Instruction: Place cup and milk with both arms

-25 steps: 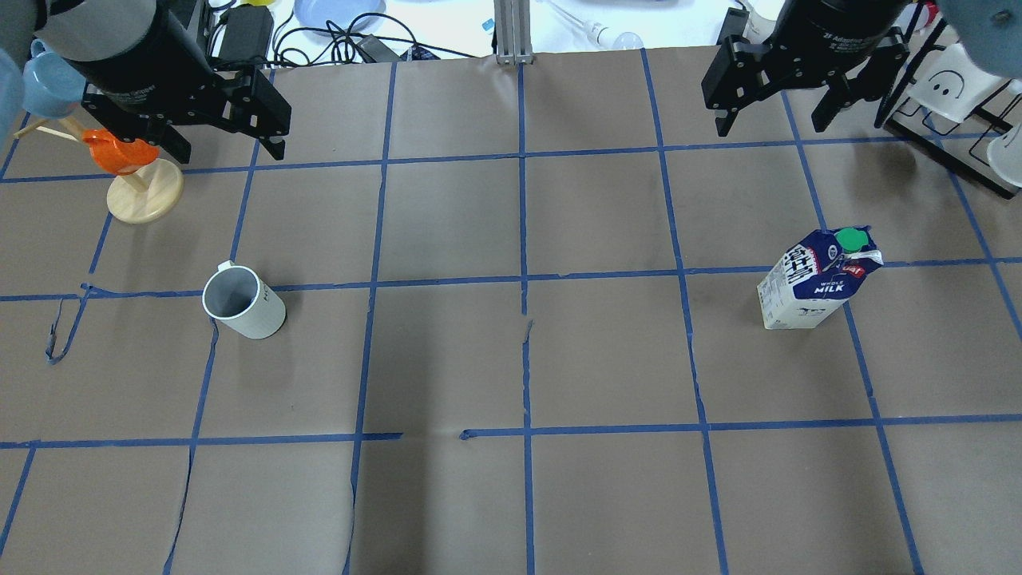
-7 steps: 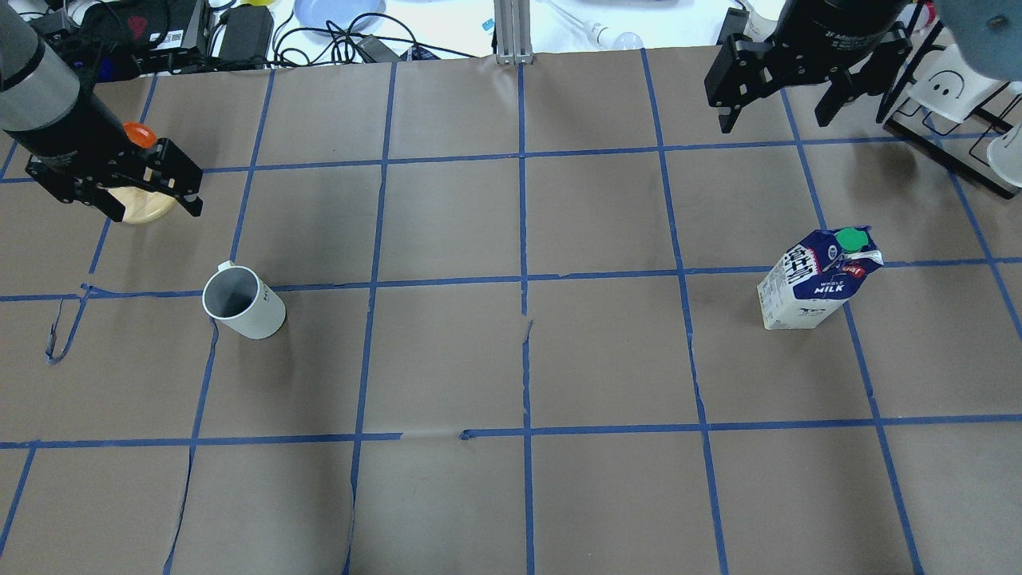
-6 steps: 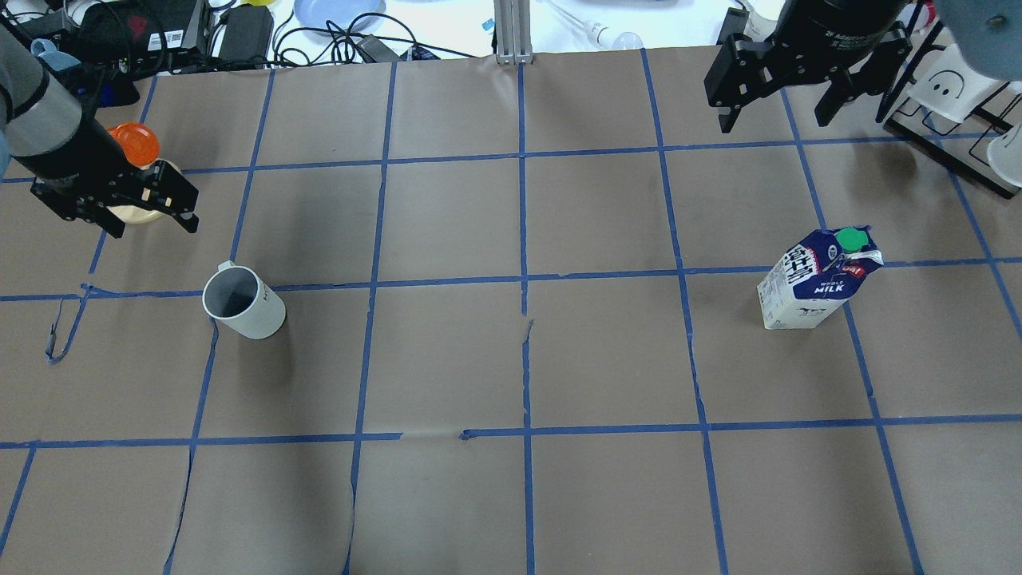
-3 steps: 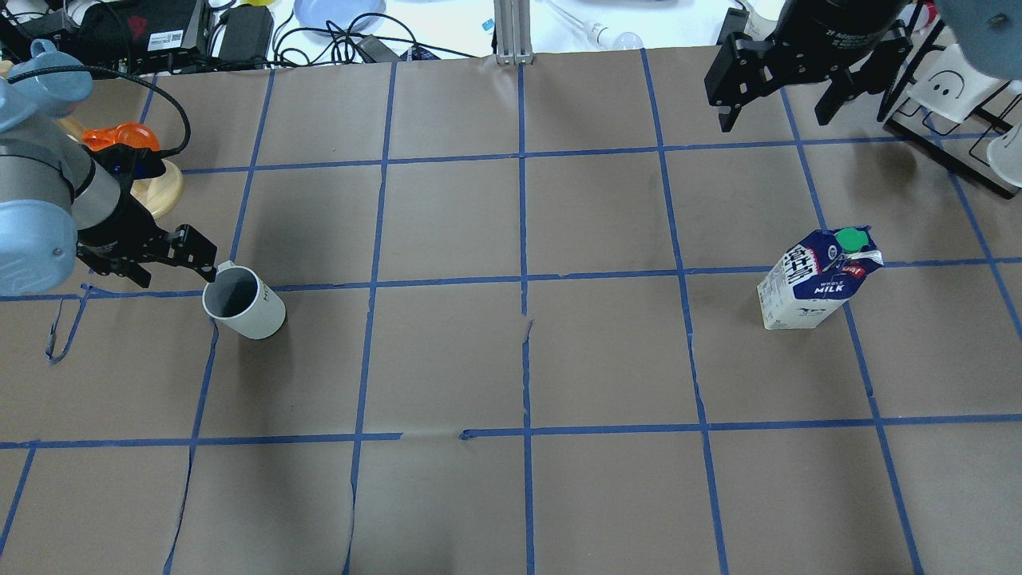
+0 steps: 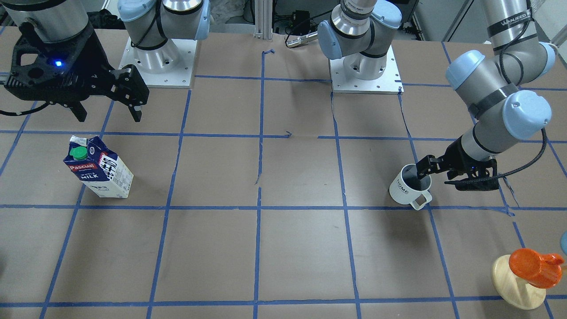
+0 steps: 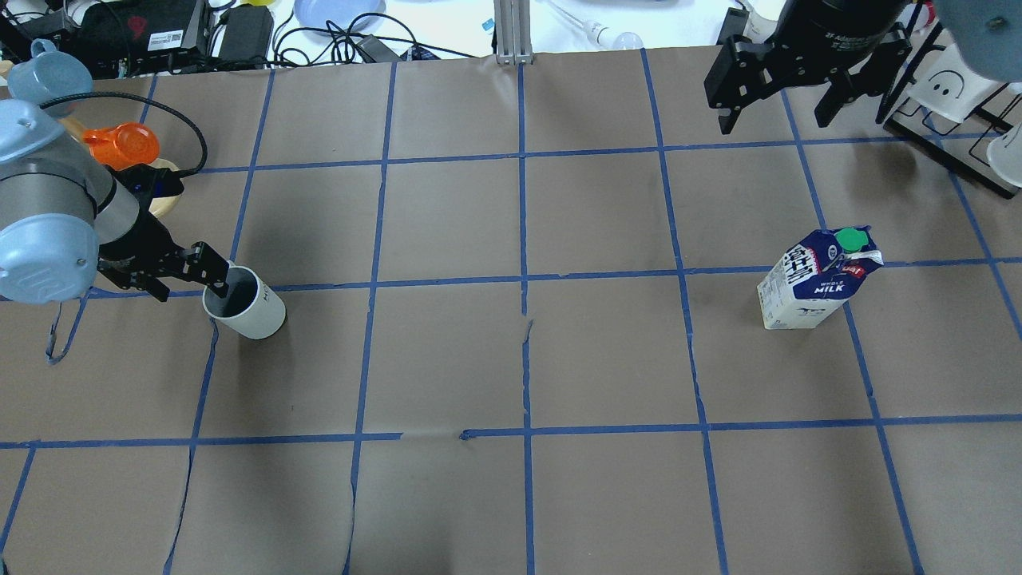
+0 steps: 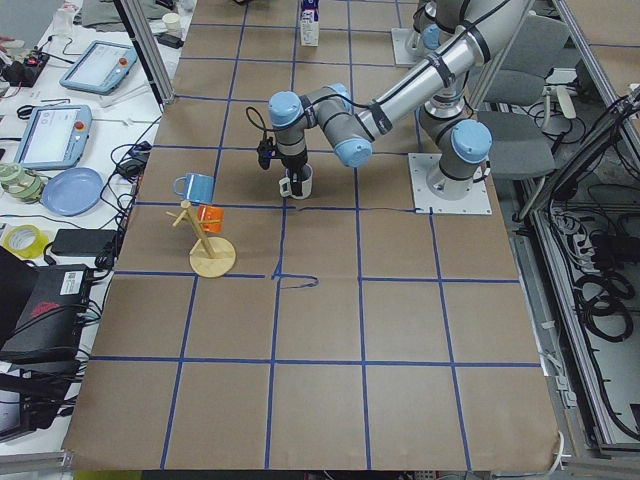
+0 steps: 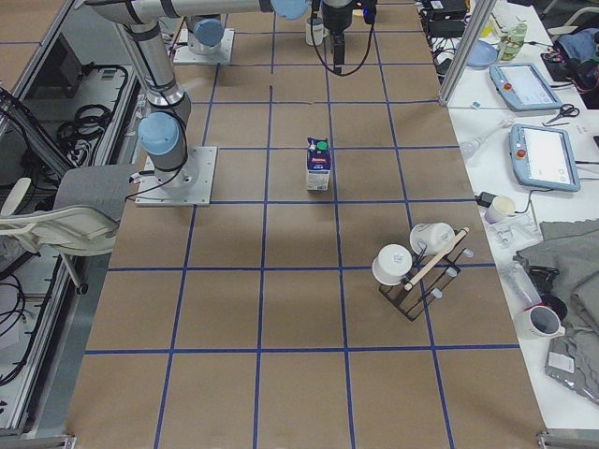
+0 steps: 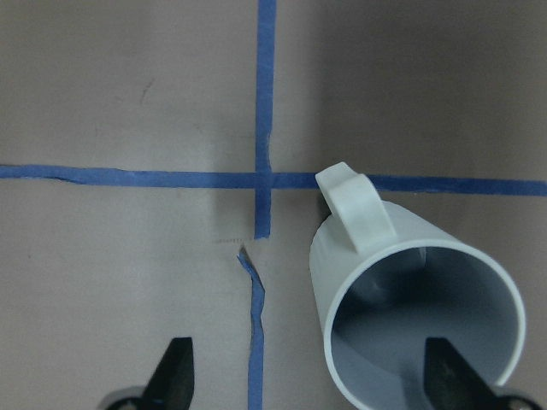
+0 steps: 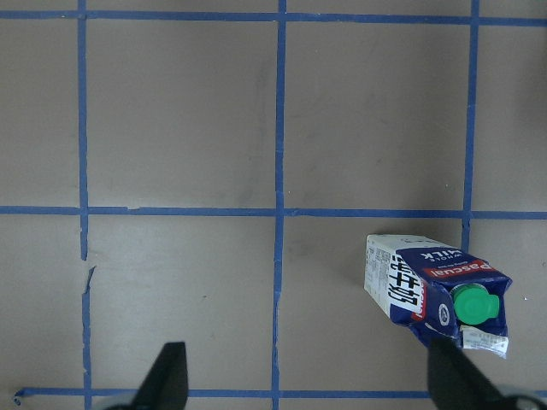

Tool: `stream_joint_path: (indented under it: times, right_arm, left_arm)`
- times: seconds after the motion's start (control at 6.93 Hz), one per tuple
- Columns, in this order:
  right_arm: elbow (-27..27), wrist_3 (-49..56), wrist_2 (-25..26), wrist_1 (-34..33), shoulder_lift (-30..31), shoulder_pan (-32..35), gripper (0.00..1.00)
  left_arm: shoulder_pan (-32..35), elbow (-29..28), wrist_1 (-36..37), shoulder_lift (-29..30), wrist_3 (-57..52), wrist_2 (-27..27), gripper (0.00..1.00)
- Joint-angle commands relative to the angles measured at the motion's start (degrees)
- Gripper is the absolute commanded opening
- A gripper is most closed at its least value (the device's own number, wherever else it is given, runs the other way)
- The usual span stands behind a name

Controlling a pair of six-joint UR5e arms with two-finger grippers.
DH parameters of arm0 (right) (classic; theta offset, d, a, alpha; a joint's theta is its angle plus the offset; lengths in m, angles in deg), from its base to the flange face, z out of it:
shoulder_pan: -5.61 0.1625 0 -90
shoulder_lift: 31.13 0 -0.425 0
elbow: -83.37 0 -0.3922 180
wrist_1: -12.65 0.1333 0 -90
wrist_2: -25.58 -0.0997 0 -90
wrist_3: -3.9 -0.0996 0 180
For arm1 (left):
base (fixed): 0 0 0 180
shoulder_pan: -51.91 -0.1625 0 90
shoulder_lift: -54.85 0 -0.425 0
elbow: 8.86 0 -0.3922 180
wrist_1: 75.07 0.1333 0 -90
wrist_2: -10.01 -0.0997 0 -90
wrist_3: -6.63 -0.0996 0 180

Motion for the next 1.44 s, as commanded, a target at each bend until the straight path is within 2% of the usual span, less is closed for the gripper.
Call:
stream_joint_path:
  times: [0.0,0.14,0.58,0.87,1.01,1.3]
  right_arm:
    - [-0.01,-0.04,0.06,0.00,0.09,0.00,1.00]
    - [-0.10,0.05,0.07,0.00,0.09,0.00,1.00]
    - [-0.18,0.05,0.07,0.09,0.09,0.00,1.00]
    - [-0.18,0.14,0.15,0.26,0.09,-0.17,1.00]
    - [-0.18,0.14,0.15,0.35,0.09,-0.18,1.00]
    - [-0.18,0.14,0.15,0.53,0.09,-0.18,1.00]
  left_arm:
    - [-0.06,0.19,0.15,2.02,-1.73,3.58,0.47]
    - [-0.06,0.19,0.06,1.77,-3.21,3.00,0.26]
    - [0.64,0.10,-0.29,0.28,-4.10,2.82,0.06]
    - [3.00,-1.12,-1.17,-1.83,-1.75,2.73,0.05]
    - [7.63,-3.13,-3.17,-3.06,2.36,3.42,0.06]
    - [21.41,-7.53,-3.28,-1.50,19.18,3.25,0.07]
